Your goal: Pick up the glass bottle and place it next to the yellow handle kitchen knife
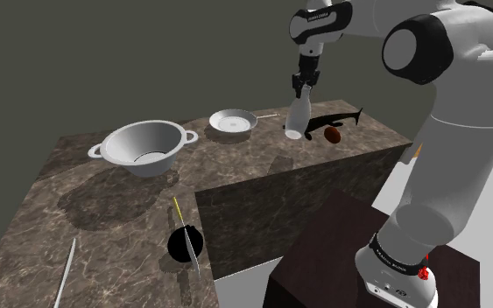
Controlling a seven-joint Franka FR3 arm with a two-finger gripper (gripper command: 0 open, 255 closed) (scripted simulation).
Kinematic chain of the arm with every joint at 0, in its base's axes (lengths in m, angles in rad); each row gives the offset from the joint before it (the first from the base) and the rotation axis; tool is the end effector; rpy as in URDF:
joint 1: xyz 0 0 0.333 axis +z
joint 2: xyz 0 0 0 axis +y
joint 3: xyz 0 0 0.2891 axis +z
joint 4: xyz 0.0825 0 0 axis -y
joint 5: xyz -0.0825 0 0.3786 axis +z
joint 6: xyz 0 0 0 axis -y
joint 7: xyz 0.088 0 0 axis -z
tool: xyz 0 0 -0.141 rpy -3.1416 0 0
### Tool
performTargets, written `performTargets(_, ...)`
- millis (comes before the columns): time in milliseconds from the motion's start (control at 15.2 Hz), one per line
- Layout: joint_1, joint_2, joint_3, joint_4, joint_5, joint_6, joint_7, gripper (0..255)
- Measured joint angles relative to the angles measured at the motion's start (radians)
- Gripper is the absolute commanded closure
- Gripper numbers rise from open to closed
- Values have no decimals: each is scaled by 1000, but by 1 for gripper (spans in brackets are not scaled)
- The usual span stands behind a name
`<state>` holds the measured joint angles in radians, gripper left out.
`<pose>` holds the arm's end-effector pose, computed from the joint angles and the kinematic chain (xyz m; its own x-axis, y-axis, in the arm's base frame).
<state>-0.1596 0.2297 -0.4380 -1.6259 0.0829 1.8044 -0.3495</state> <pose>0.5198 -0.3226 0.4351 0.9659 -0.2568 -0.0329 -0.2568 -0.9664 0.0058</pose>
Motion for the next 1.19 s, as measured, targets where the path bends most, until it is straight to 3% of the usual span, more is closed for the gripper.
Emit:
performTargets(594,-6,2,-3,121,0,-119,1,255)
performTargets(1188,120,-211,67,-124,-86,-69,198,255)
